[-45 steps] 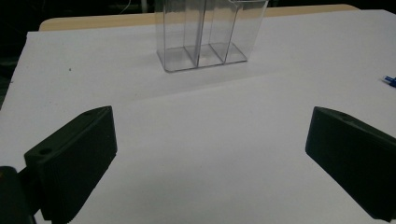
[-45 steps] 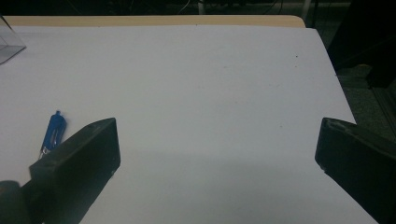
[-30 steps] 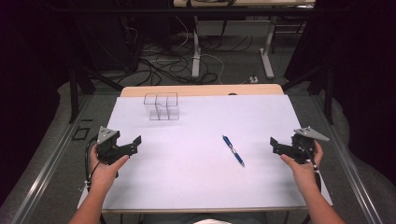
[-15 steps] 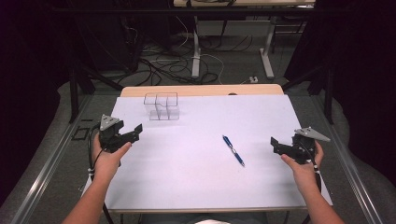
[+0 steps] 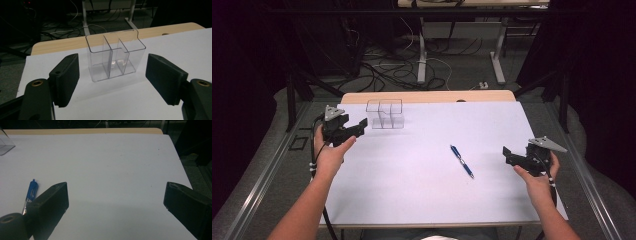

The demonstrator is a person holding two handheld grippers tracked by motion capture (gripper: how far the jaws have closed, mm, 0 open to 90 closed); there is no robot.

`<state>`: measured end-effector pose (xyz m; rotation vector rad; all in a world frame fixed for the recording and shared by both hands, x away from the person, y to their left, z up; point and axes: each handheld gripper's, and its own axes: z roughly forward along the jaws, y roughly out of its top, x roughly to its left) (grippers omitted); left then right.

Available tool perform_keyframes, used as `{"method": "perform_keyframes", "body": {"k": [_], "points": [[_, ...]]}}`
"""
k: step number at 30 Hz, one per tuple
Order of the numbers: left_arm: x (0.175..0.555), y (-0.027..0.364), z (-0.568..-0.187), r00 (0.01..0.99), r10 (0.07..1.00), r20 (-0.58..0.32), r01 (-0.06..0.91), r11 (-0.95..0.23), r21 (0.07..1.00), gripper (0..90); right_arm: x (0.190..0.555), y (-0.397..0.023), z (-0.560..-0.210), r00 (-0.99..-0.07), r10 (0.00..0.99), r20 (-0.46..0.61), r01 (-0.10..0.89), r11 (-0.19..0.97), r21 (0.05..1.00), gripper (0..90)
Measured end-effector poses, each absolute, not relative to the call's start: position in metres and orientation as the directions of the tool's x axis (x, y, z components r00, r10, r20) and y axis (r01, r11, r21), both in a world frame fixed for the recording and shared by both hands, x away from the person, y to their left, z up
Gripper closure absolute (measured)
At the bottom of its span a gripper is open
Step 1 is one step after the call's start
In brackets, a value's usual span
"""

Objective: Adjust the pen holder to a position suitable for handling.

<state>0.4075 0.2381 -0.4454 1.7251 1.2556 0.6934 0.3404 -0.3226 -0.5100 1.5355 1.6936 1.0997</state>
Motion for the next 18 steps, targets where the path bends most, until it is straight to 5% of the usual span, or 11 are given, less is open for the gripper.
{"method": "perform_keyframes", "body": {"k": [18], "points": [[0.448,0.227,-0.424,0.344,0.929,-0.138,0.467,-0.041,0.883,41.7,0.341,-0.324,-0.512,-0.149,0.983,0.111,0.494,-0.024,0.869,6.0]]}}
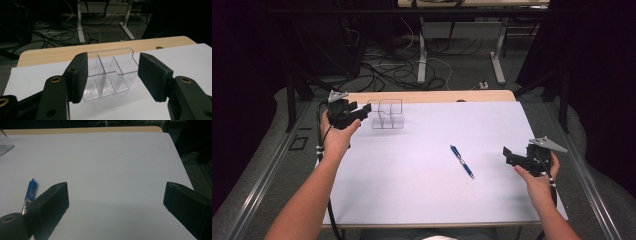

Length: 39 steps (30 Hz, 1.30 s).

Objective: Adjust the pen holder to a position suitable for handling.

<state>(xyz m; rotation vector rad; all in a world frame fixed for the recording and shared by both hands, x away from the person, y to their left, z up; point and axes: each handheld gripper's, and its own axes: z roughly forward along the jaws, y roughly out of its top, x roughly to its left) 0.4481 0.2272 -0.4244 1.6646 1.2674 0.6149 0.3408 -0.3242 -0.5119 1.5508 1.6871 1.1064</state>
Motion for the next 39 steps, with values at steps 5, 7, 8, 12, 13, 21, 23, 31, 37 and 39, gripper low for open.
{"method": "perform_keyframes", "body": {"k": [5,7,8,12,13,21,23,31,37,39], "points": [[0.457,0.227,-0.421,0.341,0.930,-0.138,0.457,-0.036,0.888,51.4,0.341,-0.325,-0.513,-0.154,0.982,0.107,0.500,-0.016,0.866,5.9],[0.463,0.227,-0.420,0.345,0.927,-0.146,0.460,-0.032,0.887,54.1,0.341,-0.324,-0.512,-0.149,0.982,0.113,0.507,-0.022,0.861,6.0],[0.468,0.227,-0.420,0.347,0.925,-0.152,0.460,-0.027,0.888,56.3,0.341,-0.324,-0.512,-0.150,0.982,0.114,0.503,-0.023,0.864,5.9],[0.474,0.227,-0.421,0.349,0.923,-0.160,0.449,-0.015,0.893,65.4,0.340,-0.323,-0.512,-0.145,0.983,0.116,0.497,-0.029,0.867,5.1],[0.477,0.227,-0.422,0.349,0.923,-0.163,0.447,-0.011,0.894,67.5,0.340,-0.323,-0.512,-0.143,0.982,0.120,0.498,-0.033,0.867,4.9],[0.499,0.230,-0.430,0.319,0.933,-0.165,0.509,-0.021,0.860,84.1,0.340,-0.323,-0.513,-0.141,0.982,0.124,0.515,-0.035,0.857,3.9],[0.503,0.232,-0.432,0.311,0.934,-0.177,0.513,-0.008,0.858,87.6,0.340,-0.322,-0.513,-0.144,0.982,0.122,0.515,-0.031,0.857,3.9],[0.515,0.237,-0.443,0.247,0.956,-0.161,0.543,0.001,0.840,90.0,0.342,-0.322,-0.515,-0.150,0.980,0.127,0.517,-0.032,0.855,3.9],[0.521,0.241,-0.451,0.196,0.966,-0.170,0.586,0.024,0.810,90.0,0.341,-0.322,-0.515,-0.158,0.981,0.117,0.519,-0.018,0.854,3.9],[0.522,0.241,-0.455,0.192,0.966,-0.173,0.593,0.026,0.805,90.0,0.342,-0.322,-0.515,-0.158,0.980,0.117,0.521,-0.018,0.853,3.9]]}}
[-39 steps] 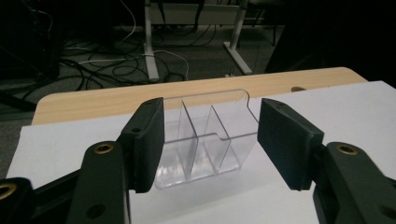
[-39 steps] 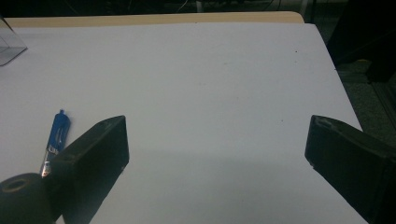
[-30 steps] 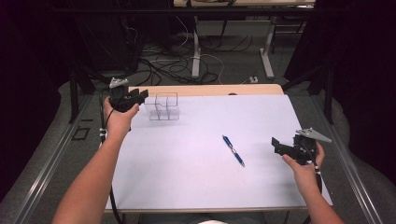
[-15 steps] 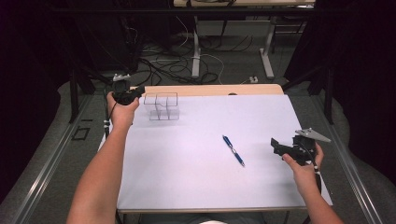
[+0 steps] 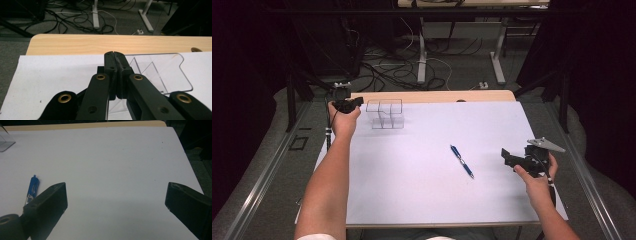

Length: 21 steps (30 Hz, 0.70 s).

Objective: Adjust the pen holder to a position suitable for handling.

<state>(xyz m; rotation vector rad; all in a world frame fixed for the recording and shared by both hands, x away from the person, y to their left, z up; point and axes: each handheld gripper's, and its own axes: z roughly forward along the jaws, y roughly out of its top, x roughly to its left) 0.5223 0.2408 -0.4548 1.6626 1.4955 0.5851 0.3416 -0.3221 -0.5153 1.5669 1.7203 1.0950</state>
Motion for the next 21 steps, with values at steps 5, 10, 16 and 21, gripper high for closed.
{"method": "perform_keyframes", "body": {"k": [5,10,16,21], "points": [[0.525,0.239,-0.460,0.186,0.966,-0.179,0.611,0.029,0.791,90.0,0.342,-0.322,-0.516,-0.162,0.980,0.120,0.516,-0.020,0.856,3.9],[0.527,0.234,-0.464,0.195,0.964,-0.180,0.625,0.019,0.780,87.3,0.342,-0.322,-0.516,-0.157,0.979,0.128,0.521,-0.028,0.853,3.9],[0.529,0.229,-0.469,0.181,0.966,-0.185,0.651,0.023,0.759,81.8,0.342,-0.321,-0.517,-0.152,0.981,0.123,0.517,-0.027,0.856,3.9],[0.530,0.226,-0.471,0.160,0.973,-0.168,0.664,0.020,0.748,79.2,0.343,-0.322,-0.517,-0.163,0.978,0.127,0.522,-0.024,0.853,3.9]]}}
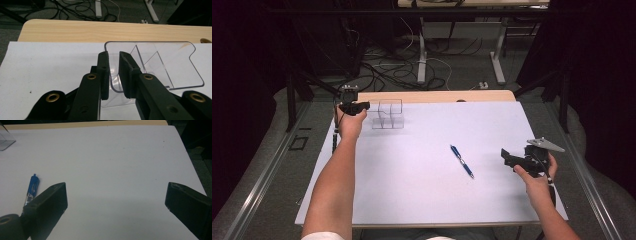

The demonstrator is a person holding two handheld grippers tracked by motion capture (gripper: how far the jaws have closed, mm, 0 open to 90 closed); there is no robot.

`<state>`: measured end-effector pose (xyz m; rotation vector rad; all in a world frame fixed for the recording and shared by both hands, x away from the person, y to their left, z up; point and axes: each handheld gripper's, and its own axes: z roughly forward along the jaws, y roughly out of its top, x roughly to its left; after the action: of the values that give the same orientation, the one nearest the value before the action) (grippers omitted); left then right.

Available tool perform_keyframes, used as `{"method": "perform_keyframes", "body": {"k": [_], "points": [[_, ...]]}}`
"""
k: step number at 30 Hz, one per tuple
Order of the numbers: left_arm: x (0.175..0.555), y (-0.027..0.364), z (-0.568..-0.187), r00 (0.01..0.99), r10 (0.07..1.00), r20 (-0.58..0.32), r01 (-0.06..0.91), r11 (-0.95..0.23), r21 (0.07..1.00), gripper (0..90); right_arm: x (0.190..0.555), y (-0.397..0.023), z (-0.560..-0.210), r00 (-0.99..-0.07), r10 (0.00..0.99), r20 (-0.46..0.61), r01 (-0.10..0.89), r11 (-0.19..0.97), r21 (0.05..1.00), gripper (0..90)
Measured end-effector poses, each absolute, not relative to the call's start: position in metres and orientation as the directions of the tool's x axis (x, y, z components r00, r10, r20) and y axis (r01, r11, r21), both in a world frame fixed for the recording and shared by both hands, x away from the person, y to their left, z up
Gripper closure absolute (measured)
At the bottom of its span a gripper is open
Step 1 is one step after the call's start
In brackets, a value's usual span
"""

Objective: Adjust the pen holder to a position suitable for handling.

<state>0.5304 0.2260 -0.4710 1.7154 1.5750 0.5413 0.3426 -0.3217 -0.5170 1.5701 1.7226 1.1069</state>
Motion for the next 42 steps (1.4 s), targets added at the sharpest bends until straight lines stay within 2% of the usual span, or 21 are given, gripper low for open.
{"method": "perform_keyframes", "body": {"k": [13,23,42], "points": [[0.5322,0.2223,-0.4757,0.143,0.977,-0.157,0.686,0.017,0.727,78.4,0.3426,-0.3220,-0.5169,-0.164,0.978,0.127,0.528,-0.021,0.849,4.0],[0.5318,0.2208,-0.4772,0.119,0.983,-0.143,0.701,0.018,0.713,86.3,0.3421,-0.3237,-0.5160,-0.161,0.979,0.125,0.530,-0.021,0.848,4.0],[0.5313,0.2204,-0.4768,0.105,0.982,-0.158,0.697,0.040,0.716,88.6,0.3424,-0.3221,-0.5168,-0.169,0.978,0.123,0.526,-0.016,0.851,4.2]]}}
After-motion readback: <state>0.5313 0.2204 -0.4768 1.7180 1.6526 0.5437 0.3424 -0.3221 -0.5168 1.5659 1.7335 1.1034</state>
